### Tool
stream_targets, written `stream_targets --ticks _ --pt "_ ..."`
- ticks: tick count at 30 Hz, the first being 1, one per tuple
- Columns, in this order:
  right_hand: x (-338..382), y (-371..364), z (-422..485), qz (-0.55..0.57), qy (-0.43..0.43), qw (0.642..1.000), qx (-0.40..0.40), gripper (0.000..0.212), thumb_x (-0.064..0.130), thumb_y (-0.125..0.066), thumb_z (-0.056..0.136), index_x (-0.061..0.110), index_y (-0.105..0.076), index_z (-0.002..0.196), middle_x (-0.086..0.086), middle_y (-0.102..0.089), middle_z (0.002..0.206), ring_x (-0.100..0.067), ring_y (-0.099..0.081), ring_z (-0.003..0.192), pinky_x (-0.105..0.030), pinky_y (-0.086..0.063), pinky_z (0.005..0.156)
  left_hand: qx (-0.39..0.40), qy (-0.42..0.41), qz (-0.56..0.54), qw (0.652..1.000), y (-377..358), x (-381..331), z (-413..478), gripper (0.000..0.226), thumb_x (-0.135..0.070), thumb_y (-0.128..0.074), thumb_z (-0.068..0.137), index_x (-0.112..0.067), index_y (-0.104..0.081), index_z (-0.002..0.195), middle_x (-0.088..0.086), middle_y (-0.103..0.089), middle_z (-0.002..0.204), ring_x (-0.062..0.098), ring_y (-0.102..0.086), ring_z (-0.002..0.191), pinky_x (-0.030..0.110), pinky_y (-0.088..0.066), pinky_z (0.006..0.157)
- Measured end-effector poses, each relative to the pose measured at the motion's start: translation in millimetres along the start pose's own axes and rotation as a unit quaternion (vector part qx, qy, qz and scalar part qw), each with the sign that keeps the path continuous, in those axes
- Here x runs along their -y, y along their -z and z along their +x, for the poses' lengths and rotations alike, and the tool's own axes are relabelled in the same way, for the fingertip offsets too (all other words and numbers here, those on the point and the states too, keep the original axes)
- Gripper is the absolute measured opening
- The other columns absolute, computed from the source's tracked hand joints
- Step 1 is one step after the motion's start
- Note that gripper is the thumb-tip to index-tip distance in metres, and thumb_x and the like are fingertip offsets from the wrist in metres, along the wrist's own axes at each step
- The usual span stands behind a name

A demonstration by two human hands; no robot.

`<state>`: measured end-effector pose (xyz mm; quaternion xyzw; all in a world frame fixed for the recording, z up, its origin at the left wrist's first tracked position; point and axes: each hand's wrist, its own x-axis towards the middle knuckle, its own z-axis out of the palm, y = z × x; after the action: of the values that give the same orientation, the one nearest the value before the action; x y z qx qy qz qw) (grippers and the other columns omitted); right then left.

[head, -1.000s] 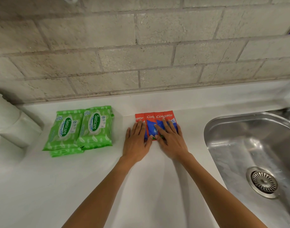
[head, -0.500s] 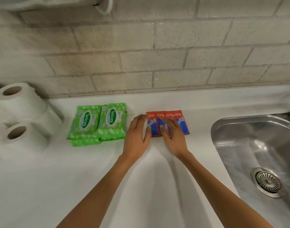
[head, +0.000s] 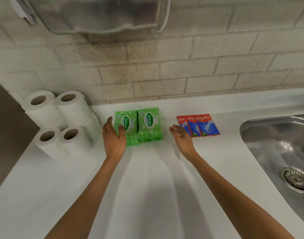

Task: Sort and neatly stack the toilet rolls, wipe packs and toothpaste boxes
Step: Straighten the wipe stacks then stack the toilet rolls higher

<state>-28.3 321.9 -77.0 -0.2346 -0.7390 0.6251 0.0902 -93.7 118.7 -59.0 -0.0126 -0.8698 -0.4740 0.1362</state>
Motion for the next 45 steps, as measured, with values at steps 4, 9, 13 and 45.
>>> stream_targets --ticks 4,9,13,45 --pt "1.1 -27.4 2.8 -0.004 -0.023 0.999 0.022 0.055 0.041 -0.052 0.092 0.017 -0.040 0.140 -0.012 -0.048 0.142 -0.023 -0.045 0.131 -0.025 -0.032 0.099 0.038 0.102 -0.048 0.993 12.1 28.3 22.8 0.055 -0.031 -0.041 0.097 -0.013 -0.025 0.147 0.013 -0.035 0.149 0.028 -0.035 0.137 0.041 -0.028 0.115" --pt "1.4 -53.0 17.0 0.018 -0.043 0.999 0.018 0.067 0.041 -0.054 0.090 0.018 -0.027 0.147 -0.011 -0.031 0.153 -0.024 -0.034 0.140 -0.029 -0.029 0.109 0.126 0.191 -0.124 0.966 10.4 48.5 39.2 0.058 -0.037 -0.042 0.097 -0.018 -0.022 0.148 0.007 -0.029 0.154 0.025 -0.033 0.140 0.037 -0.026 0.114" --pt "1.0 -66.3 33.0 0.022 -0.037 0.999 0.017 0.068 0.040 -0.058 0.088 0.020 -0.030 0.146 -0.006 -0.039 0.149 -0.021 -0.039 0.136 -0.026 -0.033 0.104 0.169 0.223 -0.168 0.945 2.4 56.5 45.5 0.062 -0.036 -0.045 0.095 -0.018 -0.020 0.149 0.007 -0.030 0.154 0.024 -0.033 0.140 0.038 -0.027 0.116" --pt "-11.7 -73.5 53.7 0.021 0.014 0.999 0.038 0.039 0.032 -0.060 0.088 0.025 -0.054 0.126 0.005 -0.066 0.118 -0.013 -0.063 0.107 -0.040 -0.049 0.100 0.143 0.153 -0.098 0.973 -20.4 54.6 47.4 0.050 -0.016 -0.040 0.098 -0.012 -0.028 0.146 0.007 -0.036 0.151 0.024 -0.037 0.137 0.039 -0.031 0.114"
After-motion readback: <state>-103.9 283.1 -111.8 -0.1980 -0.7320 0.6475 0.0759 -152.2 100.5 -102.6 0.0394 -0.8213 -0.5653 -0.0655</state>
